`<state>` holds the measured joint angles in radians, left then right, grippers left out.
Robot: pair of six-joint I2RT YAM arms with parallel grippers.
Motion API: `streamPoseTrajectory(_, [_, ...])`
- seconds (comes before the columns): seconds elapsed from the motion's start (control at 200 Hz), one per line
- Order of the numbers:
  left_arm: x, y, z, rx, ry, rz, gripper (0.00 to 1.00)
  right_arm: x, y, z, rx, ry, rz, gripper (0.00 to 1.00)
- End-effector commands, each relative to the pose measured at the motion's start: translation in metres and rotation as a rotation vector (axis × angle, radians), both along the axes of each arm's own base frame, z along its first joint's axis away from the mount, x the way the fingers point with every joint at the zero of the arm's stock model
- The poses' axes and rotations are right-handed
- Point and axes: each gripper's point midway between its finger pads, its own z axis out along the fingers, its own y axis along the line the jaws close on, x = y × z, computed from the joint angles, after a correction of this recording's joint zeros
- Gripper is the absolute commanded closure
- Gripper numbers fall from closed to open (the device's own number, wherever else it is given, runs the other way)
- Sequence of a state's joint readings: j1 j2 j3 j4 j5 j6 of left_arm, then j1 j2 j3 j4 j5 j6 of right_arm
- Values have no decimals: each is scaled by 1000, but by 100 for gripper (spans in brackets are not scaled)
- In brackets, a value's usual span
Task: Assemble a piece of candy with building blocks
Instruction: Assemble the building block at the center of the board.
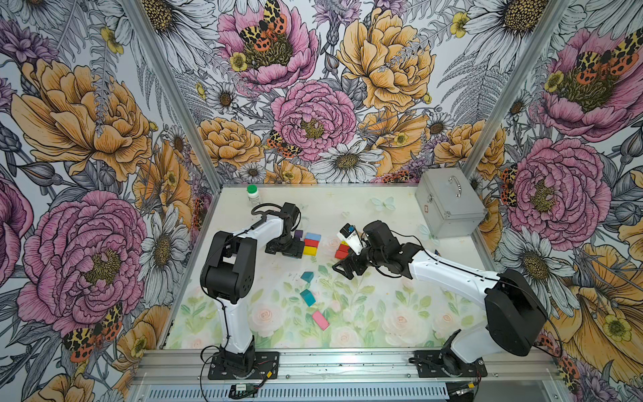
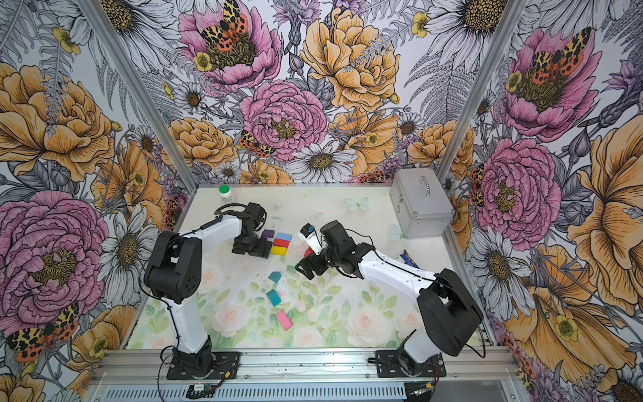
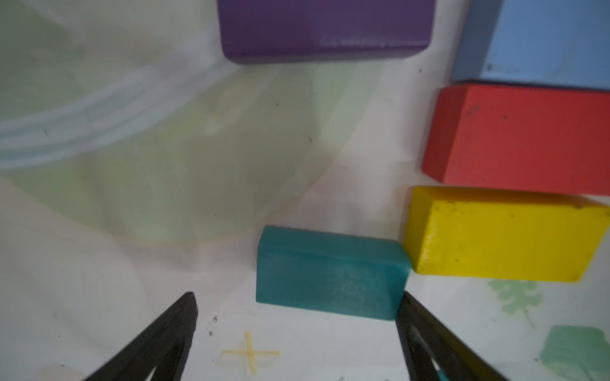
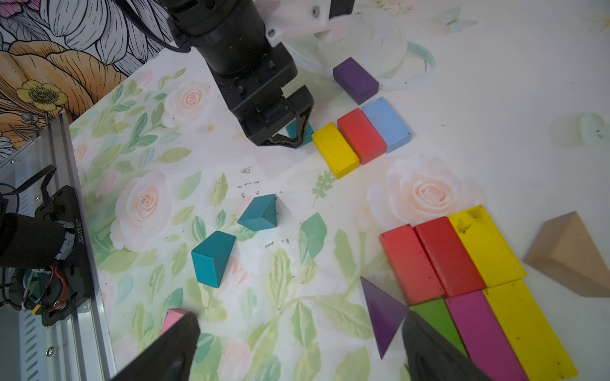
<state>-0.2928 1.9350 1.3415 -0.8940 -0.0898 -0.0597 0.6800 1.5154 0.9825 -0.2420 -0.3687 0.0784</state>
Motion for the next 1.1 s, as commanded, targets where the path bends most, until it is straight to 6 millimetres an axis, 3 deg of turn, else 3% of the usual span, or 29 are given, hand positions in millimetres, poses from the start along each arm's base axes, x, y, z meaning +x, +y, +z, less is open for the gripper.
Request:
streamPoseTrajectory(0.0, [9, -4, 4, 7, -19, -31, 7, 9, 5, 11, 32, -32, 19, 3])
streamPoseTrajectory(0.671, [14, -4, -3, 6, -5, -17, 37, 17, -8, 6, 42, -27, -16, 5])
streamPoseTrajectory(1.096, [51, -7, -1, -49, -46, 64, 41, 17, -11, 13, 54, -39, -25, 6])
